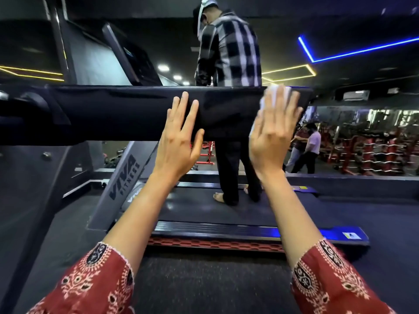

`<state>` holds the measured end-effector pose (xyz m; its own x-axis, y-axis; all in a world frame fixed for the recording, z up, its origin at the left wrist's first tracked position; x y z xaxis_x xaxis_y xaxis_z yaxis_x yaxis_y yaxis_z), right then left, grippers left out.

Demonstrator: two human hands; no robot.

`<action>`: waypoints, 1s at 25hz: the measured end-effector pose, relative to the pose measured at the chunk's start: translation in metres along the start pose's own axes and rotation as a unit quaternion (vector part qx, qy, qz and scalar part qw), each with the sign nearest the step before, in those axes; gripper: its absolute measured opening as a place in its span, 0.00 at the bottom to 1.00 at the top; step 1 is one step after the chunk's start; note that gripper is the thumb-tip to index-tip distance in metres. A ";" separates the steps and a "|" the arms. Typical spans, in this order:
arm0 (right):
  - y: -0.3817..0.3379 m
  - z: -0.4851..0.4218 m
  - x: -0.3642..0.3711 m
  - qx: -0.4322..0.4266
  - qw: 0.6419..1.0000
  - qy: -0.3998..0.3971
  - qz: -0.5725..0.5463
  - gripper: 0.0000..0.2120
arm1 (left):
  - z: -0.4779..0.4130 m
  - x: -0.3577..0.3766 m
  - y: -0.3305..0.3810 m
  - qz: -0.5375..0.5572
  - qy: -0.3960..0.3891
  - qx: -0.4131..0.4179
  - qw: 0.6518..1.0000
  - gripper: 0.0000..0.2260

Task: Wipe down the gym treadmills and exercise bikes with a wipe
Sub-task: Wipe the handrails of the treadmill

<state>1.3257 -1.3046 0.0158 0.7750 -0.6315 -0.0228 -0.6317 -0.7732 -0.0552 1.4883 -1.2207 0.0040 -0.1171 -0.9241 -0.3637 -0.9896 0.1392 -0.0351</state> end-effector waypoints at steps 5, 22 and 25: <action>0.010 0.013 -0.002 -0.111 0.993 -0.028 0.012 0.20 | -0.015 0.012 0.022 -0.001 0.029 0.041 0.999 0.23; 0.032 0.005 -0.015 -0.033 0.999 -0.011 -0.021 0.21 | -0.023 0.019 0.035 -0.011 0.067 0.061 0.996 0.21; 0.030 0.015 -0.014 -0.003 0.999 -0.009 -0.042 0.20 | -0.018 0.018 0.034 -0.016 0.064 0.057 0.996 0.21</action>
<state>1.2960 -1.3180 -0.0008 0.8253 -0.5635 -0.0364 -0.5647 -0.8237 -0.0510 1.4509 -1.2388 0.0130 -0.1034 -0.9652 -0.2403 -0.9778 0.1429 -0.1534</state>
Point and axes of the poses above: each hand's wrist, its own z-axis away from the middle knuckle, its own x-axis out of the palm, y = z × x, the point moved 5 cm from there along -z, towards the middle knuckle, and after that the axes turned 8 degrees about -y, right-handed, at the moved point
